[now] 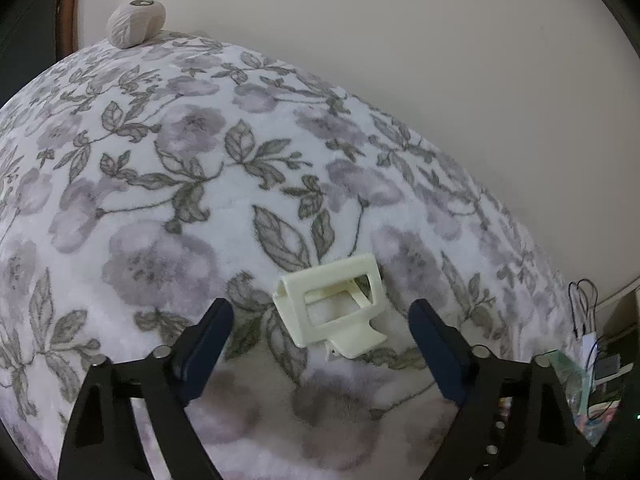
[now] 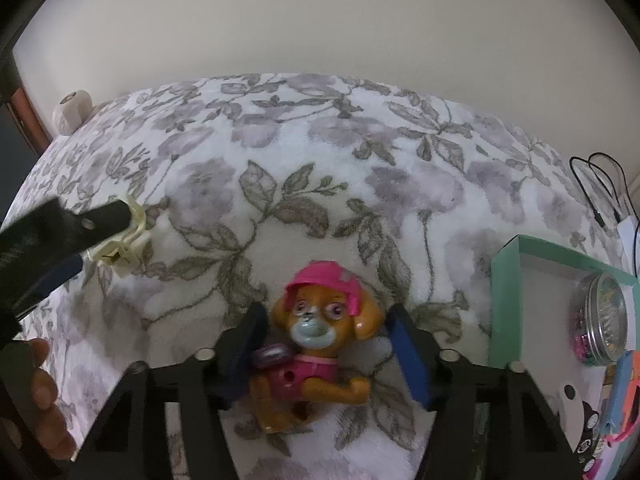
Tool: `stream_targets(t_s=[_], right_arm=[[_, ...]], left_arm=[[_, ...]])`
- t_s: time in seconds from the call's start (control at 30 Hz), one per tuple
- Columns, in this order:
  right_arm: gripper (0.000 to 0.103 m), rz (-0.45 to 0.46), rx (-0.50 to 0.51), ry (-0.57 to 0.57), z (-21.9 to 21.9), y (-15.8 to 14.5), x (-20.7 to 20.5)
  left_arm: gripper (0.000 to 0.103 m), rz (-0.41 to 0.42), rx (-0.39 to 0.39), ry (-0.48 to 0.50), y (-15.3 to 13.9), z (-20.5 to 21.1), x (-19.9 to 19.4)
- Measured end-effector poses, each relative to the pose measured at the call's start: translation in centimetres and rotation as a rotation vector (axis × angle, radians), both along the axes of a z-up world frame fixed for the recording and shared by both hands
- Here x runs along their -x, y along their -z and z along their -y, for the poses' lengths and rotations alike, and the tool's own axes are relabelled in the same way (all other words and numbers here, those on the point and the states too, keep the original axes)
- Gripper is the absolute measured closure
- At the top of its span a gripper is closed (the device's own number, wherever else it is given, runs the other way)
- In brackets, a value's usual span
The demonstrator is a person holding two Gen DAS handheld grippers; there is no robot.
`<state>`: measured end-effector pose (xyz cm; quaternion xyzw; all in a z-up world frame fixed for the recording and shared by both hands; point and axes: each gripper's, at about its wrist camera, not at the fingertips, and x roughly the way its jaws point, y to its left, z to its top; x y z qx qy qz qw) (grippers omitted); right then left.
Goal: Organize rigid objects
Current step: 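Grasp the cream plastic clip with the left tool while the right tool grasps the dog figurine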
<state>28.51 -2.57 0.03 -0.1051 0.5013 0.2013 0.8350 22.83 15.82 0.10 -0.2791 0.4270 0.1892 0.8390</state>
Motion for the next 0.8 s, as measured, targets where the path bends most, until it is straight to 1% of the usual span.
stream_targets(t_s=[0.07, 0.27, 0.3, 0.33, 0.37, 0.4, 0.43, 0.5, 0.63, 0.8], right_arm=[[0.046, -0.006, -0.006, 0.000, 0.14, 0.01, -0.02], [0.046, -0.003, 0.004, -0.014, 0.02, 0.01, 0.29], [0.047, -0.005, 0.002, -0.014, 0.04, 0.00, 0.31], [0.047, -0.006, -0.001, -0.014, 0.09, 0.00, 0.32], [0.047, -0.007, -0.003, -0.014, 0.11, 0.03, 0.28], [0.047, -0.008, -0.005, -0.014, 0.14, 0.03, 0.30], [0.047, -0.008, -0.005, -0.015, 0.18, 0.04, 0.31], [0.047, -0.008, -0.008, -0.015, 0.25, 0.03, 0.41], [0.047, -0.014, -0.020, -0.012, 0.48, -0.02, 0.54], [0.047, -0.030, -0.043, -0.010, 0.90, -0.07, 0.74]], left_arm=[[0.015, 0.002, -0.030, -0.002, 0.08, 0.26, -0.17], [0.020, 0.007, -0.077, -0.019, 0.27, 0.48, -0.42], [0.023, 0.011, -0.086, -0.024, 0.25, 0.50, -0.44], [0.024, 0.012, -0.088, -0.027, 0.23, 0.50, -0.50], [0.028, 0.018, -0.087, -0.030, 0.21, 0.42, -0.47], [0.038, 0.024, -0.085, -0.029, 0.17, 0.38, -0.45], [0.040, 0.031, -0.079, -0.028, 0.14, 0.30, -0.38], [0.041, 0.043, -0.069, -0.030, 0.08, 0.21, -0.12], [0.041, 0.039, -0.062, -0.032, 0.02, 0.11, 0.04], [0.041, 0.004, -0.053, -0.044, -0.12, -0.21, 0.29]])
